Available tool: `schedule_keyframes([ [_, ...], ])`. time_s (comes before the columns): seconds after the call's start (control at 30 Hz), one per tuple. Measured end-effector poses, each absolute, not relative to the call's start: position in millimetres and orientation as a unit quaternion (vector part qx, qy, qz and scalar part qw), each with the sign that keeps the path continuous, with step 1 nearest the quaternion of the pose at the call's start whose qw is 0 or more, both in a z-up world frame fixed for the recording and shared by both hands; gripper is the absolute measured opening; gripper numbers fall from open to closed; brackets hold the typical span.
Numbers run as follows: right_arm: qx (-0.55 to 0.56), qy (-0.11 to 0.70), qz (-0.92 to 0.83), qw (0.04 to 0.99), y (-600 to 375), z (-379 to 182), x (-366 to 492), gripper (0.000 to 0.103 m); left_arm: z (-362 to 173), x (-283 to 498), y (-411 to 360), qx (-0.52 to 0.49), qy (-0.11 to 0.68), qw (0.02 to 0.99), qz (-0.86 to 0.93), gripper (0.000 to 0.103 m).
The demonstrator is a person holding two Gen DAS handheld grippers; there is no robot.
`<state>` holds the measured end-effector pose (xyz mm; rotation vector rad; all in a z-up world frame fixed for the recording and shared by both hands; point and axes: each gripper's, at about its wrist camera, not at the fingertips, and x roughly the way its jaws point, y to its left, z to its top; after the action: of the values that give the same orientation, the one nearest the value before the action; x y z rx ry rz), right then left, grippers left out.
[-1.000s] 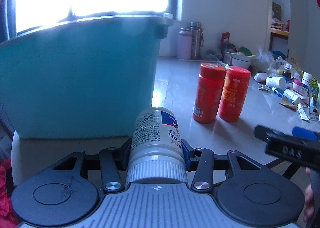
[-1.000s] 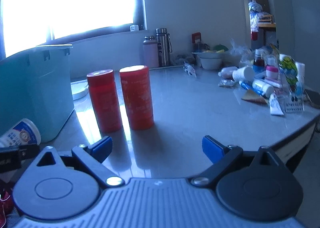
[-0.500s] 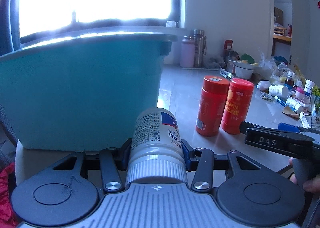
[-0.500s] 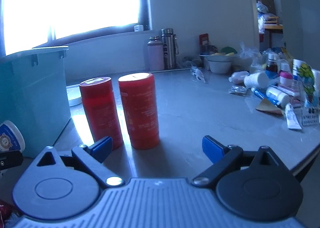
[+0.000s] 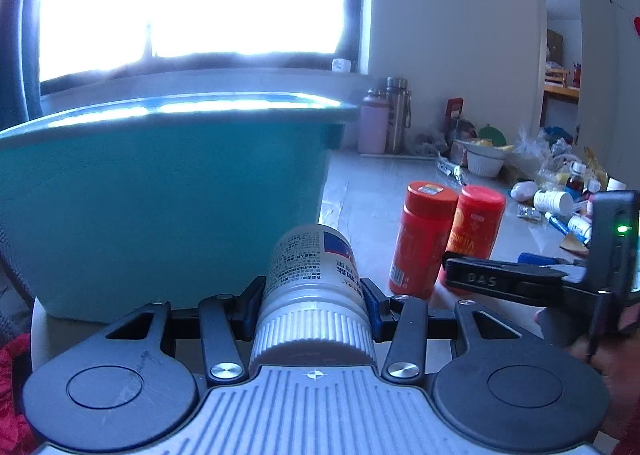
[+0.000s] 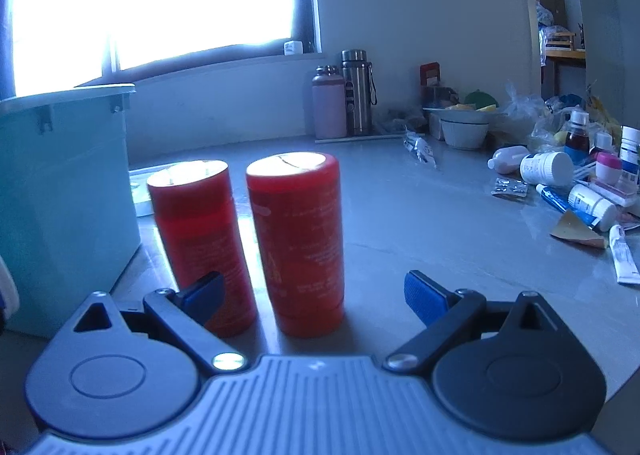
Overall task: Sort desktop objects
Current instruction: 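Lift the white bottle with the left gripper while the right gripper grasps a red canister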
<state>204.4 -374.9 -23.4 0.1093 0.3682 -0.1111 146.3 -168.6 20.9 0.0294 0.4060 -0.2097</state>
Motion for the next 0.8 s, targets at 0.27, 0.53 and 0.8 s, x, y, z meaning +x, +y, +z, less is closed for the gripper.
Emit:
schedule_keyframes([
  [0.27, 0.055, 0.189, -0.067, 0.978, -380.9, -25.2, 227.7, 0.096, 18.7, 150.6, -170.5, 0.007, 0.208, 0.972, -0.112, 0.049],
  [0.53, 0.057, 0.215, -0.075, 0.972, -381.7, -25.1, 256.4, 0.096, 17.4, 155.2, -173.2, 0.011, 0.204, 0.972, -0.117, 0.049],
  [0.8, 0.058, 0.231, -0.049, 0.97, -378.9, -22.3, 267.9, 0.05, 18.5, 157.3, -172.6, 0.004, 0.205, 0.972, -0.117, 0.049],
])
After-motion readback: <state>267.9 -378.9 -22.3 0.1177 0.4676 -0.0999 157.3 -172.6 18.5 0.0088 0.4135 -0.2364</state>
